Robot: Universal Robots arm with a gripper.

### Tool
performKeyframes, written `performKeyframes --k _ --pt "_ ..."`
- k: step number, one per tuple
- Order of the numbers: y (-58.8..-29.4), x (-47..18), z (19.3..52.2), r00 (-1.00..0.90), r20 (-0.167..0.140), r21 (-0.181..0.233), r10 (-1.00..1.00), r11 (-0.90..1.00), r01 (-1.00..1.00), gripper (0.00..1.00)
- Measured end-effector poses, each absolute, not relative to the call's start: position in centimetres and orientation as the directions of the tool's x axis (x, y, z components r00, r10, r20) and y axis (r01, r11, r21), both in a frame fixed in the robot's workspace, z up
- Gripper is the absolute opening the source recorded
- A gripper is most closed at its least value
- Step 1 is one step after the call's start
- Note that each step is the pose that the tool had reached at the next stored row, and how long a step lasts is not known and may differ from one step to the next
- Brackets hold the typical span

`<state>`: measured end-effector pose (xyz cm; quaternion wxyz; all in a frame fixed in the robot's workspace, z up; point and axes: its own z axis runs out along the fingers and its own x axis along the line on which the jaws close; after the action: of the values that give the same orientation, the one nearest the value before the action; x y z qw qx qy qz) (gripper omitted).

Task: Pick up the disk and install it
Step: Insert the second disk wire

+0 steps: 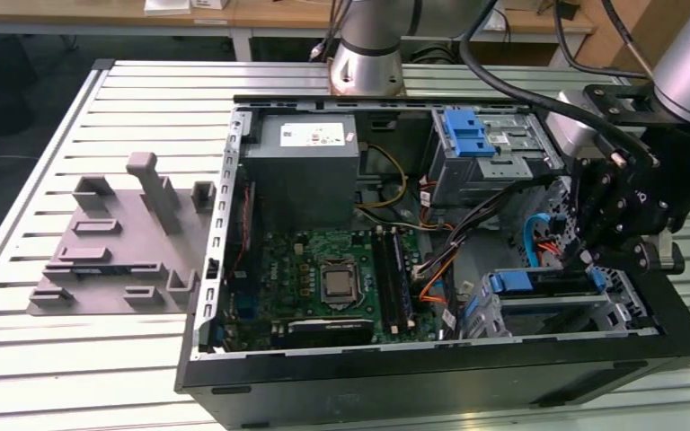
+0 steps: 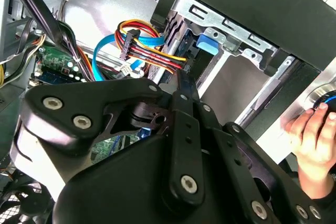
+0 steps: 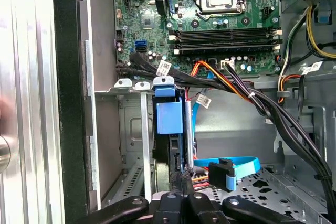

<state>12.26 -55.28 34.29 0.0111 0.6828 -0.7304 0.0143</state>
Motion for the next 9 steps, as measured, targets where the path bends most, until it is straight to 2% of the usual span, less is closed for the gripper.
performKeyframes --k 9 --pt "-55.28 12.26 34.31 -0.067 0.036 -0.006 -0.997 0.067 -0.998 0.11"
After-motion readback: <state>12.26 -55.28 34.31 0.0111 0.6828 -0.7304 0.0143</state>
